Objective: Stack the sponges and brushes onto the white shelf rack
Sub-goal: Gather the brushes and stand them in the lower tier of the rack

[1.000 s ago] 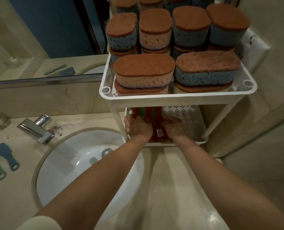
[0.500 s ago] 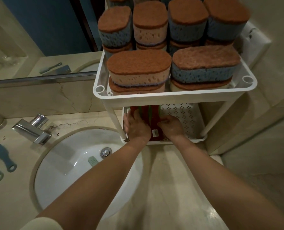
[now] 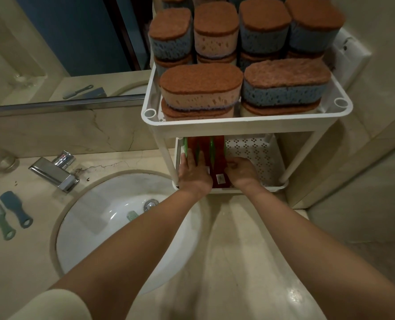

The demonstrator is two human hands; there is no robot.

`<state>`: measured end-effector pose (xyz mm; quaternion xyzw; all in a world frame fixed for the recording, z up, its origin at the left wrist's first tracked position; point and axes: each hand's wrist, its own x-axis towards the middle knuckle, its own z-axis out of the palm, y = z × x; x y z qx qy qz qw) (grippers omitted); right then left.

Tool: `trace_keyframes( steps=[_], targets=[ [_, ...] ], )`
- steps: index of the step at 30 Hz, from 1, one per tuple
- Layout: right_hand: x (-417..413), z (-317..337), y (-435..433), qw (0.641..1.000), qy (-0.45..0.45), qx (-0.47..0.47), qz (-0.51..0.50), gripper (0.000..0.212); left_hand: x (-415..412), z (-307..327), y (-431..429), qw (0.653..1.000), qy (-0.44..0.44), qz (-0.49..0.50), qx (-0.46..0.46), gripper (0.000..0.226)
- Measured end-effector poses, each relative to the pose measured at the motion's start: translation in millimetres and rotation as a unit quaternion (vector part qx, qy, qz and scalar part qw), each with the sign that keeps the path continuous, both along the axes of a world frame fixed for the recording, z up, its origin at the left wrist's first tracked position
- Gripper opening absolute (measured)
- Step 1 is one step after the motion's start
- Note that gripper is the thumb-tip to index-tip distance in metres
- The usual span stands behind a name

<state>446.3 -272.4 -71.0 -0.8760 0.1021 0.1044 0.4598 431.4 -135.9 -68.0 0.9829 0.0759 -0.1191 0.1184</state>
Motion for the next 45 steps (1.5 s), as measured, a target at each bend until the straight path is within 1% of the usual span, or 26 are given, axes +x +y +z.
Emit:
trace_keyframes(
  steps=[3, 5, 9, 13, 18, 20, 22, 24, 28, 31, 36, 42, 45],
  targets=[
    [-1.6, 2.4, 0.6, 1.0, -0.007, -0.005, -0.009, 0.036, 1.5, 0.7, 0.6, 0.999, 0.036, -0.015, -0.003, 0.063],
    [-2.9, 3.4, 1.2, 1.0, -0.015, -0.003, 0.003, 0.035, 1.1, 0.7, 0.9, 0.999, 0.05, -0.015, -0.006, 0.067],
    [-7.7, 5.5, 0.4, 0.999, -0.027, 0.01, 0.042, 0.034, -3.0, 2.4, -1.8, 0.998, 0.065, -0.008, -0.009, 0.072],
    [-10.5, 6.1, -0.9, 0.998, -0.026, 0.023, 0.048, 0.033, -9.0, 8.0, -3.3, 0.998, 0.064, -0.002, -0.023, 0.075],
    [-20.6, 12.9, -0.7, 0.998, -0.023, 0.027, 0.047, 0.035, -29.7, 15.2, 0.8, 0.998, 0.026, -0.015, -0.06, 0.075],
    [-27.2, 14.9, 0.2, 0.998, -0.029, 0.029, 0.045, 0.031, -40.0, 19.2, 3.7, 0.996, 0.005, -0.025, -0.084, 0.074],
    [-37.1, 19.1, 2.7, 0.998, -0.051, 0.032, 0.022, 0.033, -52.8, 22.4, 7.2, 0.993, -0.022, -0.039, -0.107, 0.073],
    [-48.3, 22.2, 6.1, 0.996, -0.085, 0.022, -0.005, 0.031, -68.3, 23.6, 12.4, 0.987, -0.051, -0.045, -0.144, 0.069],
    [-75.2, 24.8, 19.6, 0.988, -0.142, 0.057, -0.038, 0.031, -99.0, 22.3, 27.0, 0.967, -0.113, -0.034, -0.226, 0.058],
    [-95.6, 23.6, 36.8, 0.986, -0.148, 0.076, -0.012, 0.027, -120.5, 19.1, 40.9, 0.955, -0.136, -0.003, -0.263, 0.052],
    [-119.1, 12.2, 72.7, 0.987, -0.131, 0.087, 0.042, 0.021, -153.3, 9.7, 71.1, 0.937, -0.148, 0.066, -0.311, 0.046],
    [-137.1, -2.6, 124.6, 0.985, -0.101, 0.088, 0.11, 0.024, -188.2, 0.9, 121.1, 0.907, -0.132, 0.177, -0.358, 0.039],
    [-141.0, -10.5, 153.6, 0.984, -0.075, 0.082, 0.139, 0.027, -200.9, -3.5, 148.0, 0.895, -0.124, 0.229, -0.362, 0.038]
  ],
)
